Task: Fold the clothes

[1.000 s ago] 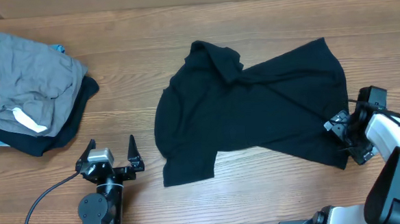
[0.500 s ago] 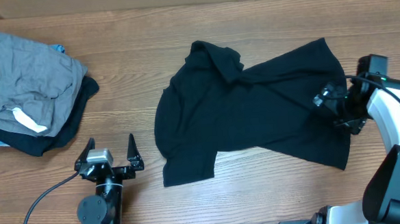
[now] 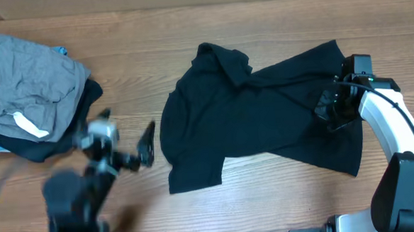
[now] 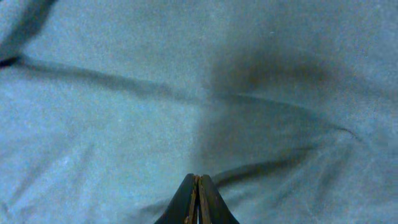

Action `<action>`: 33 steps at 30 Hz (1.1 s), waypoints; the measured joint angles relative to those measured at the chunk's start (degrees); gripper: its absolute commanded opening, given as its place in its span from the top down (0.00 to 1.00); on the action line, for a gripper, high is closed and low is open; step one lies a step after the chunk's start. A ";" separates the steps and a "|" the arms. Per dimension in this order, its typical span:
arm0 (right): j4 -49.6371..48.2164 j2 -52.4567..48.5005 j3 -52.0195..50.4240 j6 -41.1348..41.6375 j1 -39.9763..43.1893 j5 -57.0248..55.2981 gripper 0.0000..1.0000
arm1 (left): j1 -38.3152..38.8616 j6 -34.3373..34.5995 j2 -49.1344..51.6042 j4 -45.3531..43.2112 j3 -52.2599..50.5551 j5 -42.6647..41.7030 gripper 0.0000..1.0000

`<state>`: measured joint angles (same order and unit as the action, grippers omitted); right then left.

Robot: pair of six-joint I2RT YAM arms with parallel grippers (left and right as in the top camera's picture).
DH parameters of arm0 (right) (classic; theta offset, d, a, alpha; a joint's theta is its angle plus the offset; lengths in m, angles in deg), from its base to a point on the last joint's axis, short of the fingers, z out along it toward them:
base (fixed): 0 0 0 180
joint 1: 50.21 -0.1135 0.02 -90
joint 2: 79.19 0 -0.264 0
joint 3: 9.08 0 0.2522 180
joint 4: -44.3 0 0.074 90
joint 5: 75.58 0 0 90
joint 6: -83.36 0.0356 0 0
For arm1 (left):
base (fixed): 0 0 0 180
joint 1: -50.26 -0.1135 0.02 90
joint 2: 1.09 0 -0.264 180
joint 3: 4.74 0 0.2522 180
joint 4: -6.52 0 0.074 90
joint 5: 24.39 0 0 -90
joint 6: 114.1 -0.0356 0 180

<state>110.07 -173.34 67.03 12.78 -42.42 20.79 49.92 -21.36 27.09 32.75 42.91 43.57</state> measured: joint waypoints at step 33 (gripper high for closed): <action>-1.03 -0.11 -0.22 0.04 -0.02 -2.36 0.39 | 34.03 -55.74 88.67 20.85 61.07 26.23 0.14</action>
<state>109.04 -173.45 66.81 12.82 -42.44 18.43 83.96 -77.10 115.77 53.60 103.98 69.79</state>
